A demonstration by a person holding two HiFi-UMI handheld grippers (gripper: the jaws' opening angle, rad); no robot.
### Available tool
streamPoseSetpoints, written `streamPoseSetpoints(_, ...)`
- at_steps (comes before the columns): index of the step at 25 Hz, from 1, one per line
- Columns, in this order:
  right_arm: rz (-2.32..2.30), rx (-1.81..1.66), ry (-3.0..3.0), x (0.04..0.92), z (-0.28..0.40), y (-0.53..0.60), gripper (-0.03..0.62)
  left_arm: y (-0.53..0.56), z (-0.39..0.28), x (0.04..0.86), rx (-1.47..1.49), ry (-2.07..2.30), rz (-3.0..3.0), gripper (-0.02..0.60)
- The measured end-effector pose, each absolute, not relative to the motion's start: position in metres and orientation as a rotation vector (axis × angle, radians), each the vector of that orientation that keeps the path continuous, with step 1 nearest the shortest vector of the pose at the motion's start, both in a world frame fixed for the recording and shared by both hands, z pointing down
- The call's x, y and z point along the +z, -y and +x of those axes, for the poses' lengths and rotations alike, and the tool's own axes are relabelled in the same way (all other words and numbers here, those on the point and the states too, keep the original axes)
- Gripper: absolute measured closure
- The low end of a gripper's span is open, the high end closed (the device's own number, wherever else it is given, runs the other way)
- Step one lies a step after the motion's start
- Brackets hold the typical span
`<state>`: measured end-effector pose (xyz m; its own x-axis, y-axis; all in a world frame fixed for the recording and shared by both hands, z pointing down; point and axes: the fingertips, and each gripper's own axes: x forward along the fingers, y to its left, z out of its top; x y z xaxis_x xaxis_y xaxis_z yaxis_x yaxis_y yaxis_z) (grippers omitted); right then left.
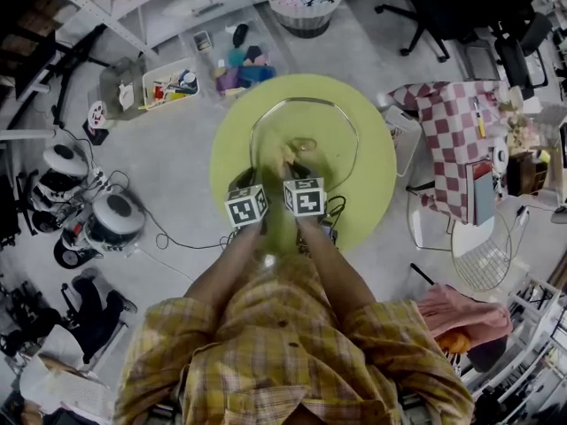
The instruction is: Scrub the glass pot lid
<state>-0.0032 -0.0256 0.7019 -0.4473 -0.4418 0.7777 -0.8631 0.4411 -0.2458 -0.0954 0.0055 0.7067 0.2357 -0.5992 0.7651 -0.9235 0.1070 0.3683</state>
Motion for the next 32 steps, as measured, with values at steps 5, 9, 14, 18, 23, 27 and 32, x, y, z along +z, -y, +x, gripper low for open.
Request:
streamPoseSetpoints(5, 1.123, 0.863, 2.038, 0.704, 0.016, 0.024, 0.557, -0.006, -0.095, 0.708, 0.461, 1.466, 1.589, 0.523)
streamPoseSetpoints(9, 1.140, 0.847, 2.030, 0.704, 0.030, 0.024, 0.556, -0.005, -0.095, 0.704, 0.476, 1.471, 1.598, 0.525)
streamPoseSetpoints(14, 1.159, 0.819, 2.013, 0.703, 0.045, 0.022, 0.556, -0.007, -0.097, 0.703, 0.484, 1.465, 1.601, 0.523)
streamPoseSetpoints(18, 1.193, 0.810, 1.992, 0.701, 0.064, 0.022, 0.556, -0.008, -0.098, 0.701, 0.480, 1.467, 1.604, 0.523)
streamPoseSetpoints(23, 1.238, 0.809, 1.973, 0.700, 0.086, 0.023, 0.556, -0.009, -0.095, 0.701, 0.477, 1.473, 1.605, 0.523)
streamPoseSetpoints(27, 1.265, 0.806, 1.959, 0.699, 0.098, 0.023, 0.556, -0.010, -0.095, 0.700, 0.473, 1.474, 1.607, 0.523)
streamPoseSetpoints(32, 1.291, 0.803, 1.939, 0.695, 0.111, 0.023, 0.556, -0.010, -0.098, 0.698, 0.472, 1.479, 1.604, 0.523)
